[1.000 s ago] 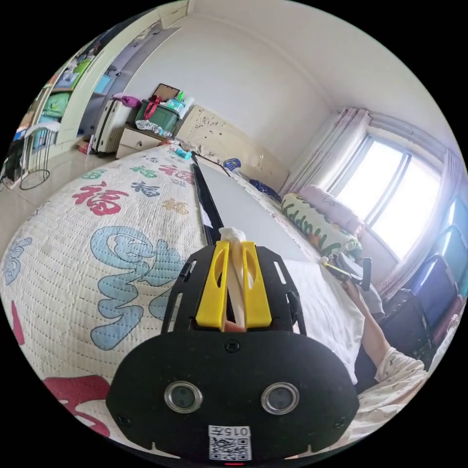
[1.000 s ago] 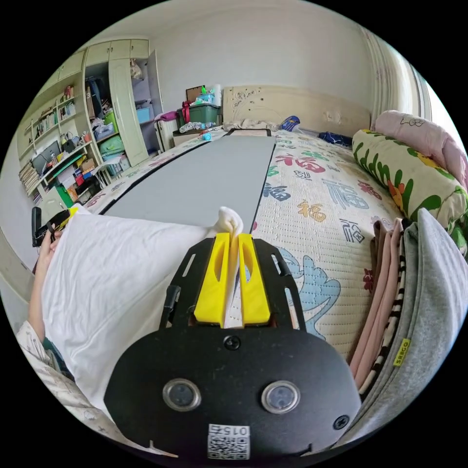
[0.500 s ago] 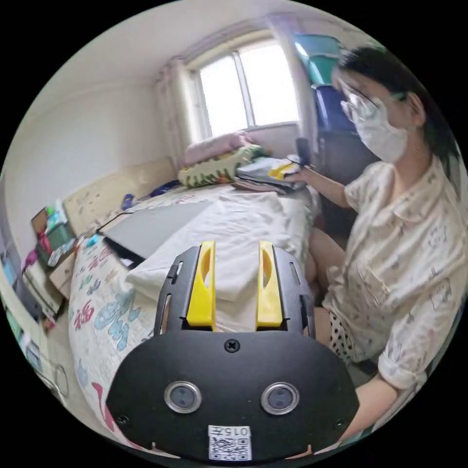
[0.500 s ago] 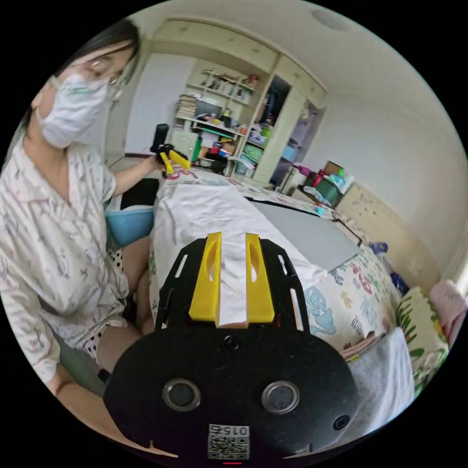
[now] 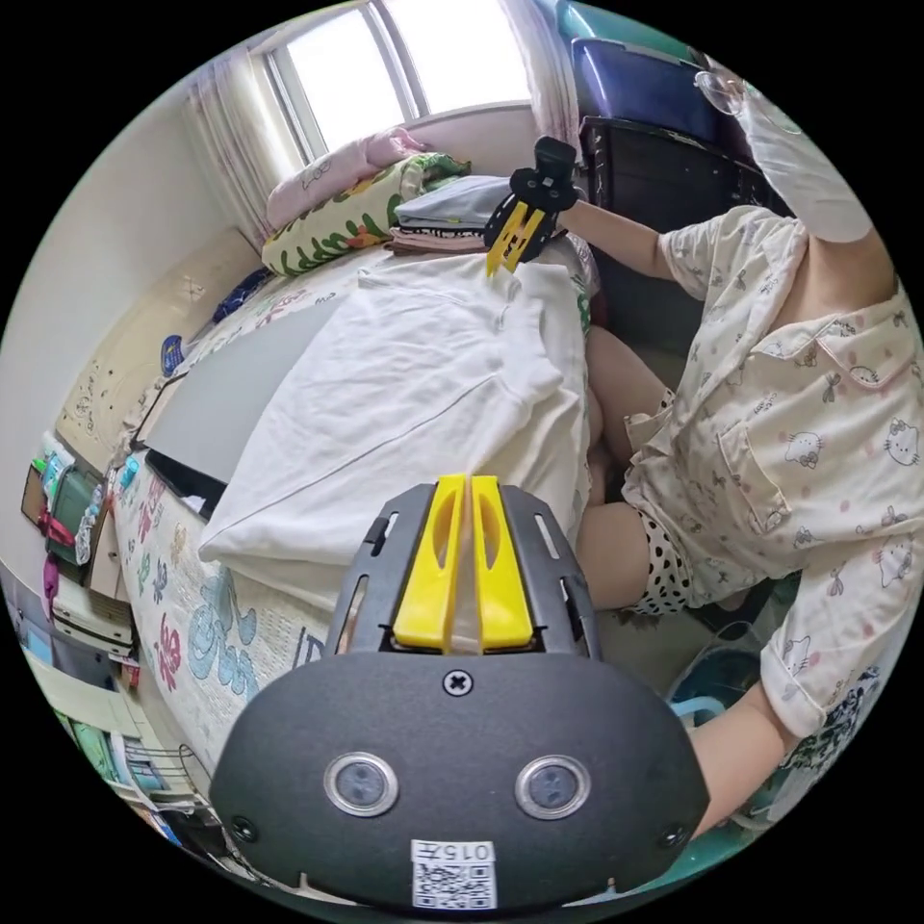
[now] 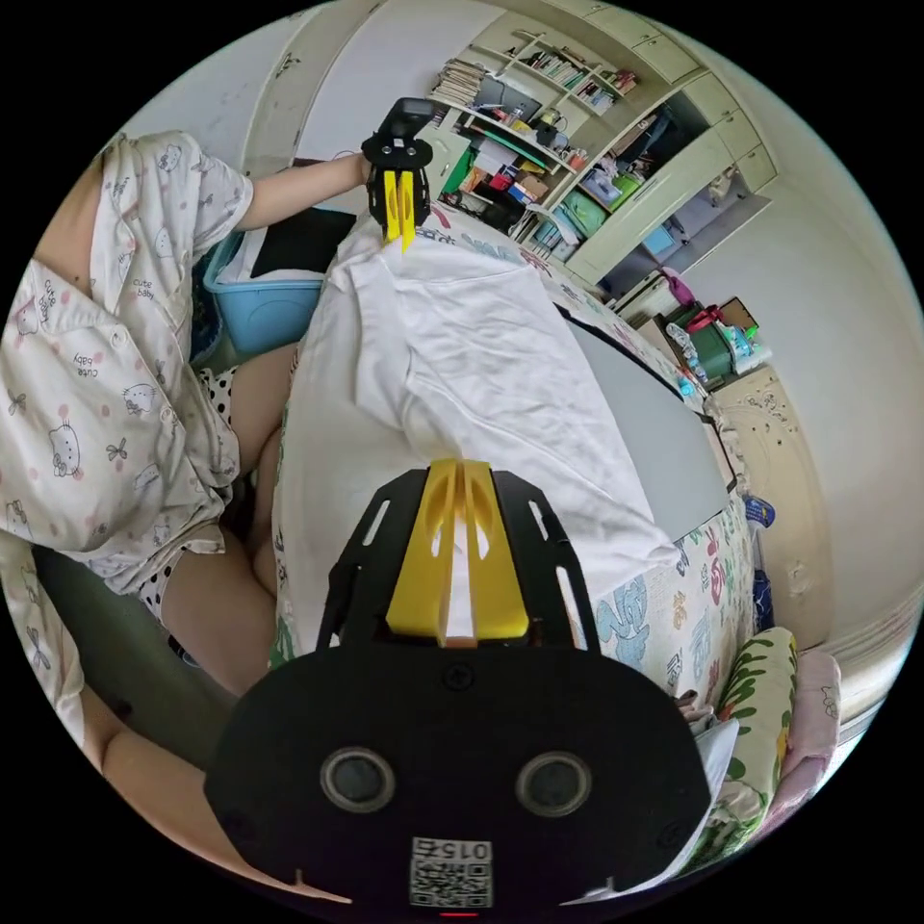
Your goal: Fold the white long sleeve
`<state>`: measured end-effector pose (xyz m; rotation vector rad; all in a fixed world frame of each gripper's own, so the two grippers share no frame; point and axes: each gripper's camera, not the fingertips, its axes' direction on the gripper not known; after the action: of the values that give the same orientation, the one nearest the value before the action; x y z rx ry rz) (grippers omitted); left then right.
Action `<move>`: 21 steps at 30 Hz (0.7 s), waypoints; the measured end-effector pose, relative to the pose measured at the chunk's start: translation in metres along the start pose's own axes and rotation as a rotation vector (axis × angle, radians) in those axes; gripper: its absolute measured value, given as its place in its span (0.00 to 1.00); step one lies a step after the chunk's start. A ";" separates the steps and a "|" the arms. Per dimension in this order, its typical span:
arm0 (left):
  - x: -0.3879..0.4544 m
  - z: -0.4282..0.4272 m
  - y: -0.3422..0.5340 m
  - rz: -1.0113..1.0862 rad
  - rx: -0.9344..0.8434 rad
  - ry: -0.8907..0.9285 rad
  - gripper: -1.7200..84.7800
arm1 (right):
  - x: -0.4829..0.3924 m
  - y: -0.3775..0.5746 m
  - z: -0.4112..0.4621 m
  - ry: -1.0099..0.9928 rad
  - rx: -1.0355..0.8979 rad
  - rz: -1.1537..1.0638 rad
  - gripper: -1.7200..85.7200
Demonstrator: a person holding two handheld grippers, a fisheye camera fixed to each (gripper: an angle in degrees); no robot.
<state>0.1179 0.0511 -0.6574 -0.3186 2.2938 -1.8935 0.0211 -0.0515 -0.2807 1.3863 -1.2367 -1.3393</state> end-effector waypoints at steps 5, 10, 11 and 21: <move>-0.100 -0.051 -0.012 -0.102 0.183 -0.077 0.03 | 0.087 -0.015 -0.029 0.089 0.090 0.142 0.01; -0.327 -0.086 -0.053 -0.605 0.402 -0.402 0.05 | 0.304 -0.066 -0.027 0.452 0.295 0.710 0.03; -0.367 -0.089 -0.050 -0.783 0.468 -0.457 0.08 | 0.345 -0.070 -0.021 0.481 0.280 0.858 0.05; -0.203 -0.073 -0.025 -0.483 0.461 0.005 0.11 | 0.202 0.050 -0.037 0.054 0.123 0.584 0.13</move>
<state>0.2975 0.1684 -0.6229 -0.8587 1.8079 -2.5667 0.0419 -0.2607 -0.2647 1.0144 -1.5528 -0.8256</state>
